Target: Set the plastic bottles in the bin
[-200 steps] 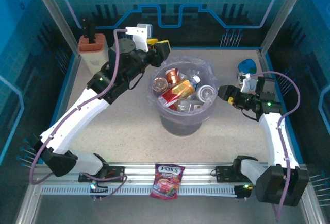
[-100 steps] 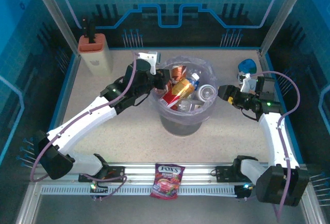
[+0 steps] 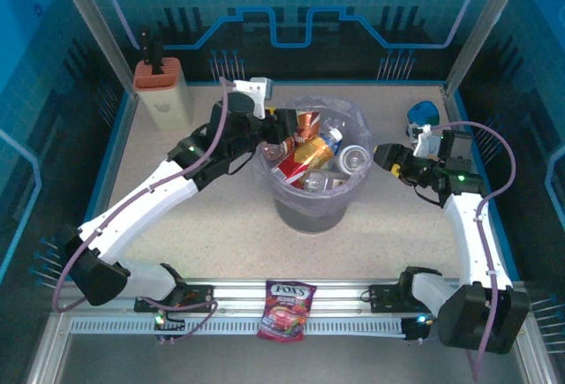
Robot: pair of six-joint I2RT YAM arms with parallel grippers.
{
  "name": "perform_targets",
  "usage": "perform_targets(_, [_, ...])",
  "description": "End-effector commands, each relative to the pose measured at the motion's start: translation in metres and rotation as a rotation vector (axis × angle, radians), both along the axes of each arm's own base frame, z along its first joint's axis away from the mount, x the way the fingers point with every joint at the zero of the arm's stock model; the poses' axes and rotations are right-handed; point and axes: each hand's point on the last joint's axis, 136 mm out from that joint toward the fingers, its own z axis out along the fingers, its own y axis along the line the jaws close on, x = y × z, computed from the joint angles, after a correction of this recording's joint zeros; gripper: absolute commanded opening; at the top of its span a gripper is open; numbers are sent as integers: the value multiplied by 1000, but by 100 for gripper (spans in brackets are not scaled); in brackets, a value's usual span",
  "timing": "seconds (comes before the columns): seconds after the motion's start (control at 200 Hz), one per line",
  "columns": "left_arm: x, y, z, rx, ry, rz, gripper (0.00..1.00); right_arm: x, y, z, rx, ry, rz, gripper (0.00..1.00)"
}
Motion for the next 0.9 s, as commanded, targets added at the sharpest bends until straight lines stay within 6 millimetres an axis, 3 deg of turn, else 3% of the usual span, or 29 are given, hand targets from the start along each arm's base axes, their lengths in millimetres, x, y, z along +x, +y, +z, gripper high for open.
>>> perform_targets(0.0, [-4,10,37,18,-75,-19,63,7,-10,14,-22,-48,-26,81])
perform_targets(0.125, [-2,38,50,76,-113,28,77,12,-21,12,-73,-53,-59,83])
perform_targets(0.22, [5,73,38,144,-107,114,96,17,-37,4,-176,-59,-103,91])
perform_targets(0.29, [9,102,15,177,-74,177,99,19,-49,-3,-261,-70,-136,100])
perform_targets(0.455, [11,181,-53,310,4,408,99,25,-82,-19,-498,-105,-227,100])
perform_targets(0.485, [10,195,-69,327,25,447,99,22,-87,-31,-545,-101,-237,100])
perform_targets(0.6, [2,235,-124,330,105,573,99,22,-107,-49,-669,-142,-306,100])
perform_targets(0.755, [-4,267,-180,415,141,690,99,17,-111,-81,-697,-136,-341,100])
perform_targets(0.896, [0,273,-219,472,165,695,99,18,-103,-111,-688,-104,-333,100])
